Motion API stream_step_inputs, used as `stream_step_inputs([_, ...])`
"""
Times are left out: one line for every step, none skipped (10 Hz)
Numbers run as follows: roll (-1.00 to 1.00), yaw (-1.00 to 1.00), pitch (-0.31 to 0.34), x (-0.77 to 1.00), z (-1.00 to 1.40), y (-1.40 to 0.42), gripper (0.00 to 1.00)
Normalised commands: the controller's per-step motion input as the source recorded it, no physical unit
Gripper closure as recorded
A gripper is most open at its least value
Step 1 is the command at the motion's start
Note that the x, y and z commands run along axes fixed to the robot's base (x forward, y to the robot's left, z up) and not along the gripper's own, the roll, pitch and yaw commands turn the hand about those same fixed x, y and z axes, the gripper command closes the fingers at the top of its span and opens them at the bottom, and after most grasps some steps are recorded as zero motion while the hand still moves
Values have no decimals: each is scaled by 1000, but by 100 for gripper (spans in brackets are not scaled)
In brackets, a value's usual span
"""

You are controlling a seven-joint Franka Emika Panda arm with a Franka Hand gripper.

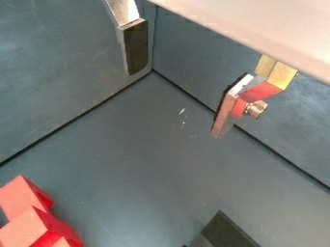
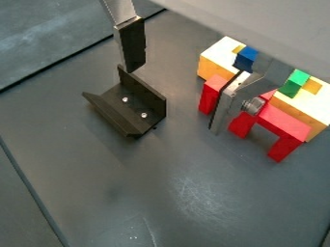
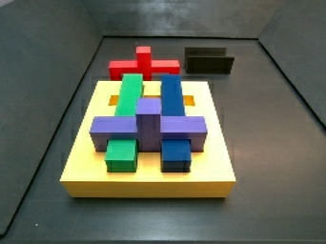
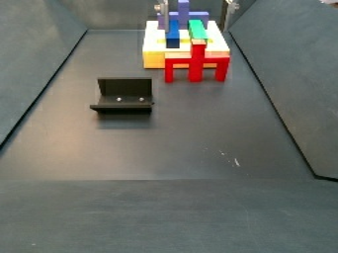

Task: Pick up the red object. Move up. Move to above the board. Insert the red object.
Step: Pick up the red object.

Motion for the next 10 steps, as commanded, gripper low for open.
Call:
stream_step_inputs([-63, 0, -107, -46, -117, -500, 0])
stream_step_inputs([-21, 0, -86, -66, -174, -711, 0])
stream_step_inputs([-17, 0, -73, -69, -206, -766, 0])
stream_step_inputs([-39, 0, -86, -114, -234, -734, 0])
stream_step_inputs([-29, 0, -84, -126, -271, -731, 0])
stream_step_inputs([-30, 0, -99, -160, -289, -689, 0])
stream_step_inputs([-13, 0, -109, -166, -349, -657, 0])
stream_step_inputs([0, 0, -131, -186, -440, -594, 0])
stream_step_inputs([104, 180, -149, -166, -431, -640, 0])
stream_step_inputs([174, 194, -124, -120, -334, -569, 0])
